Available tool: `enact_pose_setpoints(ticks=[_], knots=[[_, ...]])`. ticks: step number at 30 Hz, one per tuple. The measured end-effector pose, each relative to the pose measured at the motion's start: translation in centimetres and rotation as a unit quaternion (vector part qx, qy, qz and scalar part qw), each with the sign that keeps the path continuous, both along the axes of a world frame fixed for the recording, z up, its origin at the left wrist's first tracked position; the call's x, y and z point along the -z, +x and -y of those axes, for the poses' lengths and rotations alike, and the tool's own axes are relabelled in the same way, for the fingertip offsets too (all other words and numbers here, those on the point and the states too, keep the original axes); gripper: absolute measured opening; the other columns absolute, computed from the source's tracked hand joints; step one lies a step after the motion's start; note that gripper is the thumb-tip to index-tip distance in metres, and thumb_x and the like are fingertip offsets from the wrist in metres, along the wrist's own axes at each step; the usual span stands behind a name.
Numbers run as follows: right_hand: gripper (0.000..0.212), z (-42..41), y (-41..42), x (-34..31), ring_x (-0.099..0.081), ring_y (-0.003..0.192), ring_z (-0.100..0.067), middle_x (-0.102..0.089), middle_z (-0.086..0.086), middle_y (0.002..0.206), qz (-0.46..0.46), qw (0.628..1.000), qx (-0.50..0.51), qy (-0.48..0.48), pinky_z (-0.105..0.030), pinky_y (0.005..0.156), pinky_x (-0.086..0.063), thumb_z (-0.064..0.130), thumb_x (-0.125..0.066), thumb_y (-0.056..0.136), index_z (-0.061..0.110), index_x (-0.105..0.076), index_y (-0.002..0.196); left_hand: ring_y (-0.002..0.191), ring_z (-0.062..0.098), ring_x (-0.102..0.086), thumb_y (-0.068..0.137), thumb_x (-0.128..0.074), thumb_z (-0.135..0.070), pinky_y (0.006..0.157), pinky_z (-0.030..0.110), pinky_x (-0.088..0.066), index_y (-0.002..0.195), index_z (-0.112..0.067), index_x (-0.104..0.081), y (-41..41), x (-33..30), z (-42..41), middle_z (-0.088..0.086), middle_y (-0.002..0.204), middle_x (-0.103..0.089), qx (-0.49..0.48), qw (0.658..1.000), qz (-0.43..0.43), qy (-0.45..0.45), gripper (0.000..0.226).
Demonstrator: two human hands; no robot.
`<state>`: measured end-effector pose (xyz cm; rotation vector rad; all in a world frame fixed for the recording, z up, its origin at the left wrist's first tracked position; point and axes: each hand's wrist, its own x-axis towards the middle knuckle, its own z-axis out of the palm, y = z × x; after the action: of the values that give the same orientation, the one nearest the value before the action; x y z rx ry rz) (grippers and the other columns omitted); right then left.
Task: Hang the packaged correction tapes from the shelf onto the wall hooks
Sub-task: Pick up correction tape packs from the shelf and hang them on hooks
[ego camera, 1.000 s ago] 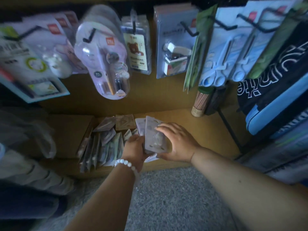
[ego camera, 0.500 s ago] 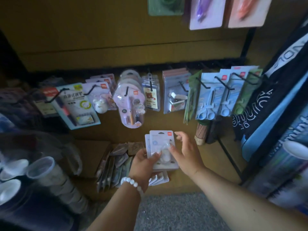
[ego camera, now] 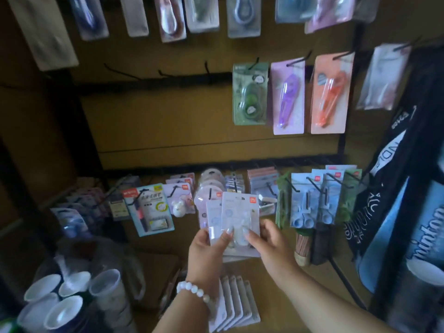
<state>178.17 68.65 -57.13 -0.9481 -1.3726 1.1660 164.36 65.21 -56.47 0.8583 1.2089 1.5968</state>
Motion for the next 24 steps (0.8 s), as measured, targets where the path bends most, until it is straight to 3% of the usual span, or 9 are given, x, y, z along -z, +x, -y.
enact_pose_setpoints(ticks=[5,9,12,14,17,20,24], knots=[[0.013,0.2,-0.8,-4.3,-0.067,0.077,0.002,-0.07,0.008,0.094,-0.012,0.999,0.021,0.033,-0.011,0.058,-0.048,0.021,-0.066,0.088,0.022,-0.058,0.098,0.1,0.038,-0.071,0.098,-0.057,-0.023,0.098,0.058,-0.051,0.106,-0.008,-0.07,-1.0,-4.2,0.8,0.017,0.103,-0.076,-0.005,0.999,0.031,0.018,0.021],[0.013,-0.3,-1.3,-7.5,-0.067,0.091,-0.012,-0.07,0.004,0.096,-0.053,0.997,0.039,0.041,-0.023,0.071,-0.05,0.021,-0.068,0.086,0.022,-0.059,0.095,0.094,0.03,-0.074,0.1,-0.053,-0.026,0.084,0.045,-0.059,0.111,-0.015,-0.068,-2.2,-7.2,0.8,0.012,0.104,-0.076,-0.021,0.999,0.0,0.046,0.021],[0.014,-0.7,-1.5,-10.6,-0.067,0.088,-0.008,-0.07,0.007,0.095,-0.074,0.995,0.042,0.053,-0.023,0.07,-0.051,0.021,-0.069,0.085,0.022,-0.059,0.095,0.098,0.029,-0.071,0.1,-0.053,-0.031,0.082,0.045,-0.058,0.112,-0.018,-0.067,-3.2,-9.5,0.3,0.01,0.107,-0.075,-0.049,0.996,-0.035,0.066,0.023],[0.017,-0.8,-1.7,-12.8,-0.067,0.085,-0.006,-0.07,0.008,0.094,-0.07,0.994,0.038,0.069,-0.019,0.066,-0.05,0.024,-0.069,0.085,0.023,-0.059,0.097,0.089,0.028,-0.073,0.1,-0.052,-0.033,0.073,0.043,-0.058,0.11,-0.017,-0.067,-3.8,-11.1,0.1,0.009,0.099,-0.077,-0.061,0.993,-0.053,0.084,0.025],[0.018,-1.1,-2.4,-16.2,-0.065,0.075,-0.003,-0.07,0.009,0.089,-0.07,0.992,0.021,0.102,-0.012,0.049,-0.043,0.026,-0.069,0.085,0.021,-0.059,0.099,0.088,0.027,-0.075,0.1,-0.051,-0.037,0.077,0.047,-0.061,0.109,-0.017,-0.067,-4.4,-13.5,0.1,0.008,0.098,-0.077,-0.072,0.989,-0.076,0.108,0.028],[0.023,-1.6,-3.4,-19.3,-0.062,0.073,-0.008,-0.068,0.009,0.089,-0.06,0.989,0.024,0.13,-0.019,0.046,-0.04,0.031,-0.068,0.086,0.02,-0.058,0.104,0.09,0.024,-0.075,0.1,-0.049,-0.04,0.075,0.042,-0.062,0.112,-0.017,-0.064,-5.1,-15.1,-0.2,0.009,0.104,-0.074,-0.099,0.98,-0.101,0.141,0.03],[0.027,-2.6,-4.5,-22.6,-0.059,0.073,-0.008,-0.066,0.009,0.093,-0.025,0.986,0.042,0.158,-0.019,0.044,-0.039,0.035,-0.065,0.087,0.021,-0.057,0.109,0.092,0.023,-0.073,0.101,-0.043,-0.042,0.061,0.032,-0.058,0.112,-0.019,-0.059,-5.8,-16.2,-0.2,0.006,0.106,-0.071,-0.127,0.973,-0.119,0.154,0.03]])
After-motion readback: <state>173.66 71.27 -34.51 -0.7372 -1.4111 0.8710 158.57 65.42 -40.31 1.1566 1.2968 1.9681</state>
